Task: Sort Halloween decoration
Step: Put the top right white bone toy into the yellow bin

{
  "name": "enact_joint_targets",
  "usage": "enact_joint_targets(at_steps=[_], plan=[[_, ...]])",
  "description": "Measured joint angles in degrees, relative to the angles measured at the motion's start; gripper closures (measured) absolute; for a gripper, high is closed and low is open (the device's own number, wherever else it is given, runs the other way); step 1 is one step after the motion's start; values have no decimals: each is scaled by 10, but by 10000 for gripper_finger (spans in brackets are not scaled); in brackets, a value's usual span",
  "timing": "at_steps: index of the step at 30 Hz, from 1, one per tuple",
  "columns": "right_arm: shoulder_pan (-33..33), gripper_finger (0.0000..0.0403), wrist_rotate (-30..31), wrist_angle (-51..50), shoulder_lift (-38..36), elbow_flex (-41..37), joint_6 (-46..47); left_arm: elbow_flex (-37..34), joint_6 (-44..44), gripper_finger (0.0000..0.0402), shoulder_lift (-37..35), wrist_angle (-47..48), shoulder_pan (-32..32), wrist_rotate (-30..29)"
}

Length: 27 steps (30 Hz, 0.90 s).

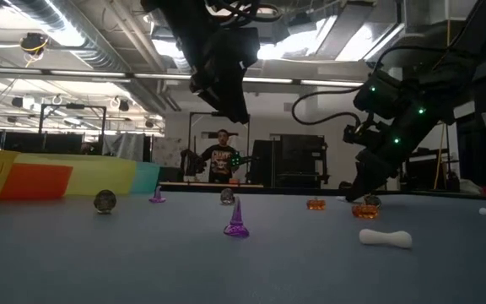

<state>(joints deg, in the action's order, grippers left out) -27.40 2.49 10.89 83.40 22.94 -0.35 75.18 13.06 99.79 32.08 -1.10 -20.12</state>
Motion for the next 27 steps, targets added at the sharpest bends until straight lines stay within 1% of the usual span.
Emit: enact_joint_targets(at_steps=[5,8,18,23,25,27], plan=[[0,343,0,-8,0,6,0,0,0,227,0,0,0,0],[0,343,0,-25,2,23,6,0,0,227,0,0,0,0],[0,343,0,-166,2,106,37,0,0,227,0,0,0,0],[0,342,0,-176,2,120,63,0,0,227,0,0,0,0],[0,335,0,-176,1,122,75,0,0,227,0,0,0,0],[0,318,6,-176,1,122,82,0,0,227,0,0,0,0]])
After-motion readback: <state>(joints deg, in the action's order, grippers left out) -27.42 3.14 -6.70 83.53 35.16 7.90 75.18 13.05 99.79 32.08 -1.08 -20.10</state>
